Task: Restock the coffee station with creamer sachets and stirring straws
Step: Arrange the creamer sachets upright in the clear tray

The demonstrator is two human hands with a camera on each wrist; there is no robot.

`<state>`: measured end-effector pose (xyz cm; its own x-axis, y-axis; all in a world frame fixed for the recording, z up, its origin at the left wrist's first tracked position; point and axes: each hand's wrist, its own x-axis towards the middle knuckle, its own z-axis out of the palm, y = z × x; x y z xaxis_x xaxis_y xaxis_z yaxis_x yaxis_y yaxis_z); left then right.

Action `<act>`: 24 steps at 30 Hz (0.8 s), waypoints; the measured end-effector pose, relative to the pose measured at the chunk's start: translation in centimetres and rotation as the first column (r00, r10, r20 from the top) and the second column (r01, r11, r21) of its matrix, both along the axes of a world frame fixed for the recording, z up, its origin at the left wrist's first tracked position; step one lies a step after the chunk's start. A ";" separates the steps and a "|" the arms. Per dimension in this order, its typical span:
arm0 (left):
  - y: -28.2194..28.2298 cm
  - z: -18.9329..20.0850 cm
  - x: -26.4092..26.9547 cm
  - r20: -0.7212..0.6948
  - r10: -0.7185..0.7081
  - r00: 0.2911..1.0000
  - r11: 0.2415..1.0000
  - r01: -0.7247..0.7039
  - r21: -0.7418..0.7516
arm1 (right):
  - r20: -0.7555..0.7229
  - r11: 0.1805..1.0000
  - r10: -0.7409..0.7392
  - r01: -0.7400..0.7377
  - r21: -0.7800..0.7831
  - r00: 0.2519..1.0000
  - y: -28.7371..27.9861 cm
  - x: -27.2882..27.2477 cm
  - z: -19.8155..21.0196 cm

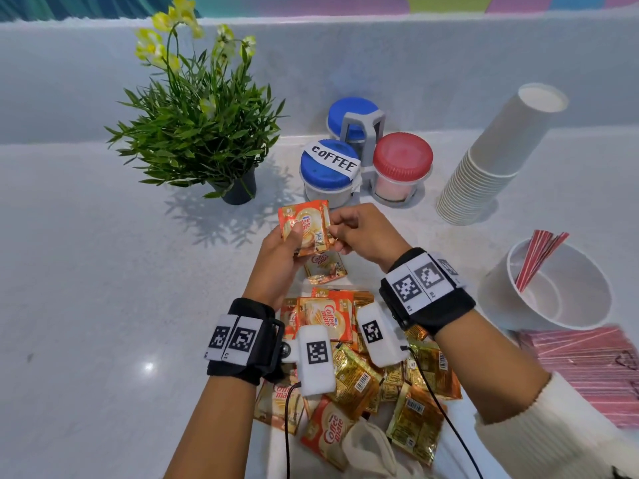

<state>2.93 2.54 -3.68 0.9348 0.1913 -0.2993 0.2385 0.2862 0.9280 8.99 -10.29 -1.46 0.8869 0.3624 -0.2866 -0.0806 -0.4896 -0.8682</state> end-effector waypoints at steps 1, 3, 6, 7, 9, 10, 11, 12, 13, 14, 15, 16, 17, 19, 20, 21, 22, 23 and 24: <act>0.3 0.0 -0.1 0.005 -0.005 1.000 1.000 0.005 0.021 | -0.009 1.000 0.012 -0.012 -0.008 1.000 0.1 0.0 -0.1; 0.9 -0.1 -0.1 0.008 0.033 0.999 0.999 -0.033 0.043 | -0.022 0.999 -0.007 0.006 -0.046 1.000 0.3 0.2 -0.7; 1.7 -0.6 -0.3 0.001 0.113 0.994 0.991 -0.113 0.075 | 0.038 0.934 -0.003 0.017 -0.356 0.999 0.6 0.0 -1.7; 1.8 -0.7 -0.4 -0.008 0.124 0.992 0.988 -0.123 0.094 | 0.037 0.885 0.013 0.005 -0.466 0.999 0.7 -0.2 -1.9; 1.9 -1.0 -0.4 -0.026 0.132 0.991 0.986 -0.129 0.106 | 0.015 0.828 0.040 -0.025 -0.561 0.999 1.1 -0.7 -2.2; 1.9 -1.1 -0.4 -0.032 0.133 0.991 0.987 -0.129 0.100 | 0.014 0.820 0.044 -0.028 -0.571 0.999 1.3 -0.9 -2.3; 1.8 -1.1 -0.3 -0.037 0.127 0.991 0.988 -0.123 0.092 | 0.015 0.811 0.050 -0.032 -0.584 0.999 1.4 -1.0 -2.4; 1.7 -1.3 -0.3 -0.045 0.123 0.991 0.989 -0.119 0.082 | 0.011 0.795 0.067 -0.046 -0.604 0.998 1.6 -1.1 -2.4; 1.6 -1.3 -0.3 -0.054 0.117 0.992 0.991 -0.113 0.074 | 0.000 0.779 0.086 -0.067 -0.623 0.996 1.7 -1.2 -2.5; 1.5 -1.4 -0.3 -0.062 0.112 0.992 0.992 -0.108 0.069 | -0.013 0.769 0.102 -0.087 -0.633 0.995 1.7 -1.2 -2.6; 1.4 -1.4 -0.3 -0.068 0.107 0.992 0.992 -0.102 0.071 | -0.025 0.774 0.105 -0.098 -0.626 0.994 1.7 -1.1 -2.7; 1.4 -1.5 -0.2 -0.073 0.104 0.992 0.992 -0.098 0.075 | -0.035 0.792 0.096 -0.098 -0.603 0.995 1.6 -1.0 -2.8; 1.4 -1.5 -0.2 -0.077 0.102 0.992 0.992 -0.096 0.083 | -0.039 0.817 0.078 -0.086 -0.570 0.996 1.4 -0.9 -3.0; 1.5 -1.4 -0.2 -0.071 0.102 0.992 0.990 -0.094 0.107 | -0.018 0.875 0.027 -0.032 -0.483 0.999 0.7 -0.6 -3.2; 1.6 -1.3 -0.2 -0.068 0.107 0.992 0.987 -0.098 0.126 | -0.001 0.906 -0.007 0.006 -0.422 1.000 0.3 -0.5 -3.0; 1.6 -1.2 -0.3 -0.062 0.110 0.992 0.984 -0.100 0.144 | 0.018 0.937 -0.043 0.046 -0.346 0.999 -0.2 -0.4 -2.5; 1.7 -1.1 -0.3 -0.060 0.123 0.991 0.980 -0.112 0.166 | 0.041 0.961 -0.079 0.087 -0.262 0.996 -0.6 -0.4 -1.9; 1.8 -1.1 -0.2 -0.060 0.138 0.989 0.975 -0.125 0.182 | 0.059 0.976 -0.118 0.126 -0.176 0.991 -1.1 -0.4 -1.0; 1.8 -1.1 -0.1 -0.063 0.156 0.986 0.970 -0.141 0.196 | 0.064 0.984 -0.152 0.157 -0.089 0.986 -1.4 -0.4 -0.1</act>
